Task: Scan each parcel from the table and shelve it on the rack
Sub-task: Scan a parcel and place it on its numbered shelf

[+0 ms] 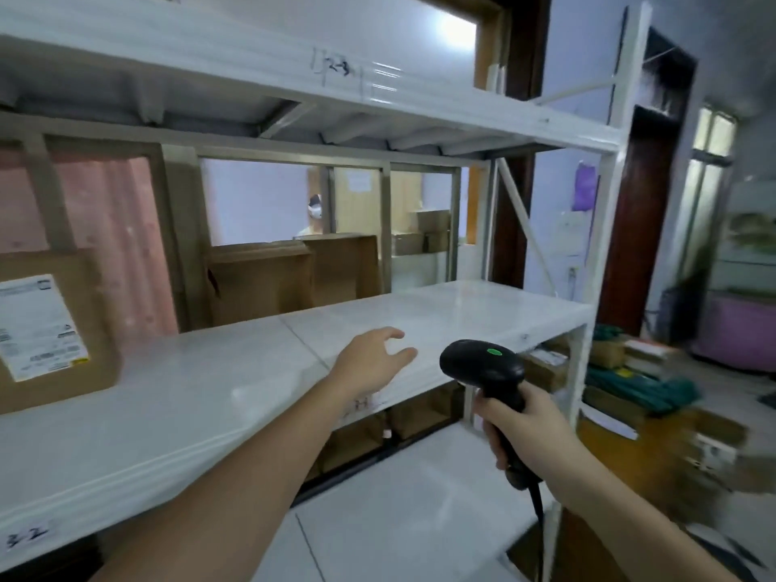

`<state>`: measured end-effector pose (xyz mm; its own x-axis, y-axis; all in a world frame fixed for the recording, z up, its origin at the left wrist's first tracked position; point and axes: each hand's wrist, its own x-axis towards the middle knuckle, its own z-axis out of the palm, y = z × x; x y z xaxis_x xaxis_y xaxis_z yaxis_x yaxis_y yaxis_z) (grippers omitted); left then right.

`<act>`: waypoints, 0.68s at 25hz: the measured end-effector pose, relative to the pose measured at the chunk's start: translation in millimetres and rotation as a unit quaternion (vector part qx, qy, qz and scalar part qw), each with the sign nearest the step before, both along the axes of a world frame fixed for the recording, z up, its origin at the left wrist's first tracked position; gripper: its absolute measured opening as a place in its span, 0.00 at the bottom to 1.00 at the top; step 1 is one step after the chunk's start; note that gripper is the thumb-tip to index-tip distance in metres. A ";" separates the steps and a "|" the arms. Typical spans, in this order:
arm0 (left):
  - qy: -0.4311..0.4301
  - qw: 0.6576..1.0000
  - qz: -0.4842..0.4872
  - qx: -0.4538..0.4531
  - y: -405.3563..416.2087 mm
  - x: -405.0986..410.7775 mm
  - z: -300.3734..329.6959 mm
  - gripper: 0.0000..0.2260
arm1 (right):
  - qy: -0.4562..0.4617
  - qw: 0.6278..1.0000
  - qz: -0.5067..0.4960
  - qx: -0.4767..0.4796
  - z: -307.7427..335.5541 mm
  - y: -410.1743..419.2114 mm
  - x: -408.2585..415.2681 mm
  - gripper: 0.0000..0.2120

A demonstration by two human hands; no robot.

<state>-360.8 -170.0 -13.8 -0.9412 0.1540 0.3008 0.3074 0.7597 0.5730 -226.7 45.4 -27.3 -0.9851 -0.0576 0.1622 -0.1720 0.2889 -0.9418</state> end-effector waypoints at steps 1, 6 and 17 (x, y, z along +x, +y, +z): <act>0.001 1.000 -0.018 -0.013 29.8 -8.0 -2.0 0.23 | -0.001 1.000 -0.021 0.010 0.2 26.6 1.9 0.13; 0.025 0.994 -0.082 -0.069 162.4 -49.9 -20.3 0.24 | -0.026 0.991 -0.127 0.018 -9.0 154.7 8.8 0.09; -0.034 0.983 -0.162 -0.084 350.7 -139.2 -85.2 0.21 | -0.048 0.972 -0.229 -0.003 -48.7 328.8 -50.3 0.08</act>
